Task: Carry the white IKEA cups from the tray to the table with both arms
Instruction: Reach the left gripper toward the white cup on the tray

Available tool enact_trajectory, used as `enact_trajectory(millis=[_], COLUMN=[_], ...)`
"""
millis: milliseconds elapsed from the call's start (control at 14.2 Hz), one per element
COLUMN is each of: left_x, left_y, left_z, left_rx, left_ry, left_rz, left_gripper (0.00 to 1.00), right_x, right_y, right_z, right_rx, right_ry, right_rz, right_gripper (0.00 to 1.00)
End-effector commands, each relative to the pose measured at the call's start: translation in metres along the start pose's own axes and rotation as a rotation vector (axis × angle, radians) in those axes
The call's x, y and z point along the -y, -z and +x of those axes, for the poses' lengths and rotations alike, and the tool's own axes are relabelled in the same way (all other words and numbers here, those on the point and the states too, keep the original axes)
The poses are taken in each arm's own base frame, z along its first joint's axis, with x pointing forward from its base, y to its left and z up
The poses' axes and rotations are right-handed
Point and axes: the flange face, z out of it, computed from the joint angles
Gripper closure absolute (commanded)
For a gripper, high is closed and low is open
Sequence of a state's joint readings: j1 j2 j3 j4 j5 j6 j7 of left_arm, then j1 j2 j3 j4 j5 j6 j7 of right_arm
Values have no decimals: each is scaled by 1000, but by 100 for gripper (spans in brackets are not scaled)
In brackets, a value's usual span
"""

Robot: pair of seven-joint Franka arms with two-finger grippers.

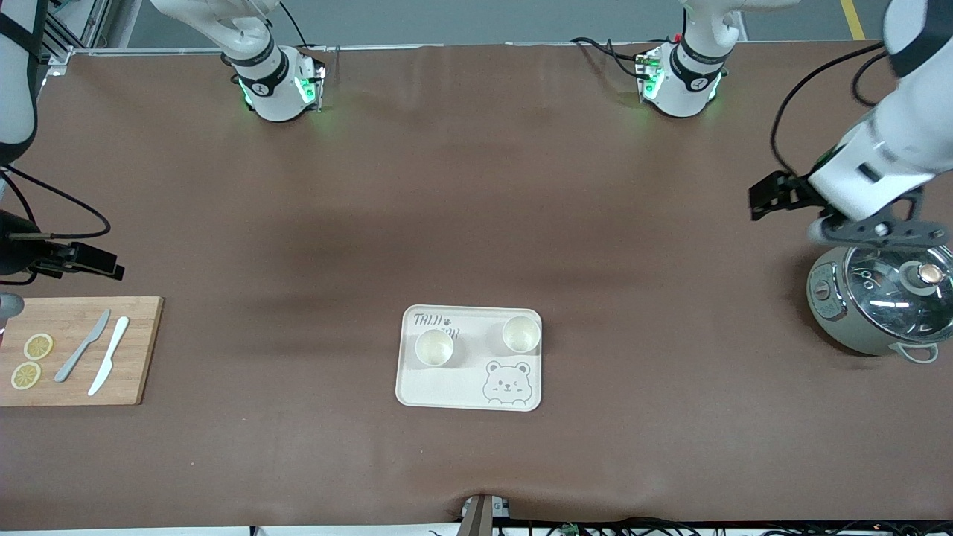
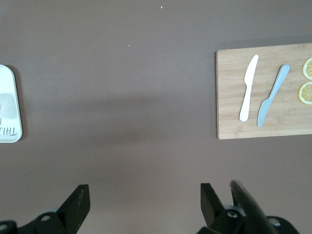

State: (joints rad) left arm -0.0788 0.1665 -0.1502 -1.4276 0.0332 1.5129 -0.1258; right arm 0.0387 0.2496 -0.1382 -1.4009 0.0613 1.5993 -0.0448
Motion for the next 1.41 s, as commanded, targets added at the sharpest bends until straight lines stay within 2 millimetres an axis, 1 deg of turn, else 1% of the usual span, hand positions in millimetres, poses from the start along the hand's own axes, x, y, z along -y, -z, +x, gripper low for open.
enact_trajectory(millis=[0,141,352,422,492,633,703,773,844,984,1055,1125,1195,1336], left_x=[-32,-51,-71,-83,-91,-126,-137,-147,-153,-176,-180,-191,-195,-197], left_y=[-12,-25,-44,-50,-60,-81,-92,-97,-104,-129,-142,-154,-162,-175], left_z=[24,37,52,55,63,71,76,79,83,88,92,94,96,98], left_rx=[-8,-30,-59,-70,-83,-109,-120,-138,-148,-148,-148,-149,-147,-132], left_ry=[32,52,61,58,77,86,100,101,100,89,90,80,75,70], left_rz=[3,-6,-22,-28,-37,-53,-62,-74,-82,-90,-94,-97,-98,-96], left_gripper=[0,0,0,0,0,0,0,0,0,0,0,0,0,0], right_x=[-1,-1,-2,-2,-1,4,5,8,10,14,19,26,29,35], right_y=[-5,-12,-13,-13,-14,-14,-16,-17,-17,-17,-19,-20,-21,-21], right_z=[-25,-30,-30,-30,-30,-30,-30,-30,-30,-30,-31,-31,-31,-31], right_rx=[-18,-32,-31,-31,-29,-29,-28,-26,-26,-24,-21,-21,-19,-24], right_ry=[-12,-9,-9,-11,-9,-3,-3,3,4,-6,-16,-19,-27,-45], right_rz=[-5,-9,-12,-12,-12,-13,-13,-13,-13,-13,-13,-13,-13,-13], right_gripper=[0,0,0,0,0,0,0,0,0,0,0,0,0,0])
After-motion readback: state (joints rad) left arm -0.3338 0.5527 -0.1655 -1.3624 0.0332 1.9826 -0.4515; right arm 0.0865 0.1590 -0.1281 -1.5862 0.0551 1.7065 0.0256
